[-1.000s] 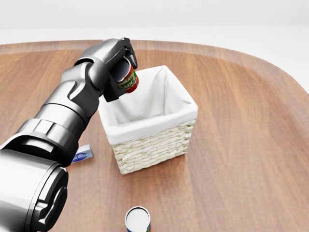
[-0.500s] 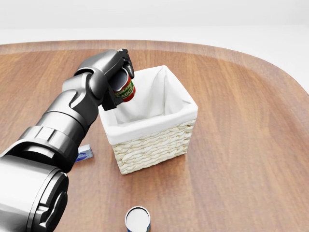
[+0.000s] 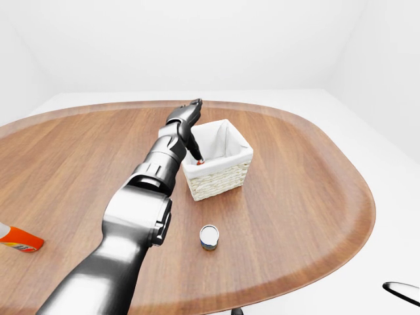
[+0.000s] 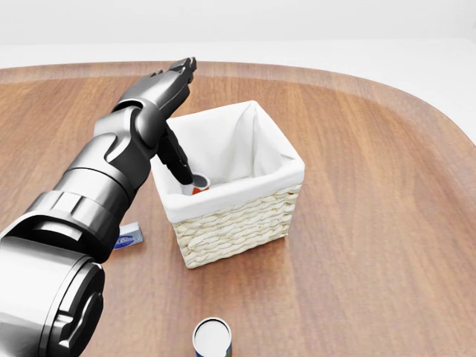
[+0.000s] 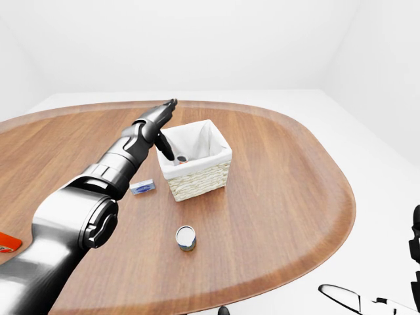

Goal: Pick up the tomato sauce, and put it in the basket.

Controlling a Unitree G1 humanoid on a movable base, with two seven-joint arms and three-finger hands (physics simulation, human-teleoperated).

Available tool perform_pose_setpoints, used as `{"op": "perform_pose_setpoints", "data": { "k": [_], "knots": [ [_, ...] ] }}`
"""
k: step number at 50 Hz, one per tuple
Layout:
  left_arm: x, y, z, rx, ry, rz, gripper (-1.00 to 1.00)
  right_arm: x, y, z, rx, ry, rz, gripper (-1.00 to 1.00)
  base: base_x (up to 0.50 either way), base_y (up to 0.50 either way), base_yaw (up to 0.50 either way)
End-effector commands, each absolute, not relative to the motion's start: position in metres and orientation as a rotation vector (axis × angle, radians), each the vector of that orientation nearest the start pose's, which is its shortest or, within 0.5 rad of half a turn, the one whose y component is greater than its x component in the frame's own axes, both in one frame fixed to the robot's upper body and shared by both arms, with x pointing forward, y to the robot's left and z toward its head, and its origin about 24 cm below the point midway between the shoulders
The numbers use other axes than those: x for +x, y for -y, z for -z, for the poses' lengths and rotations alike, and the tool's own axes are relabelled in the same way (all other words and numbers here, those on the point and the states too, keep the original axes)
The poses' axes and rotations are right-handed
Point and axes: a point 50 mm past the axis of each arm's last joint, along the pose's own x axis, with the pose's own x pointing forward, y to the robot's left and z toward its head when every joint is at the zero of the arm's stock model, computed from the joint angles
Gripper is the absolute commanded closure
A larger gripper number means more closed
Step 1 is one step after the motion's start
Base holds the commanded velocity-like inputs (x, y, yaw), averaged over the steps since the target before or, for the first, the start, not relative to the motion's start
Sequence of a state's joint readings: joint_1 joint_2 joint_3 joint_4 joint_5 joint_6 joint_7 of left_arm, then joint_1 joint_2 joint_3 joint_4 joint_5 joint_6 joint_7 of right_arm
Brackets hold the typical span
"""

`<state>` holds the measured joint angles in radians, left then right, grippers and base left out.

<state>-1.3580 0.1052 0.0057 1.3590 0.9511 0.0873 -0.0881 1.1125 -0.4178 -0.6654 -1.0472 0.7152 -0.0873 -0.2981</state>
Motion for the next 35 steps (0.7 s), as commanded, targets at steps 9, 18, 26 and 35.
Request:
{"op": "perform_pose_setpoints", "data": {
  "k": [9, 18, 26, 35],
  "knots": [
    [0.4302, -0.0965, -0.1887, 1.195, -0.078, 0.184, -1.00, 0.0596, 0.2619, -0.1945, -0.191, 0.212, 0.460, -1.00, 0.00, 0.00, 0.00],
    [0.4302, -0.0970, -0.1883, 1.199, -0.078, 0.182, -1.00, 0.0598, 0.2615, -0.1940, -0.190, 0.214, 0.459, -1.00, 0.00, 0.00, 0.00],
    [0.4302, -0.0985, -0.1874, 1.210, -0.081, 0.178, -1.00, 0.0597, 0.2613, -0.1937, -0.187, 0.216, 0.458, -1.00, 0.00, 0.00, 0.00],
    [0.4305, -0.0983, -0.1898, 1.214, -0.076, 0.176, -1.00, 0.0603, 0.2611, -0.1940, -0.186, 0.223, 0.456, -1.00, 0.00, 0.00, 0.00]
  ]
}}
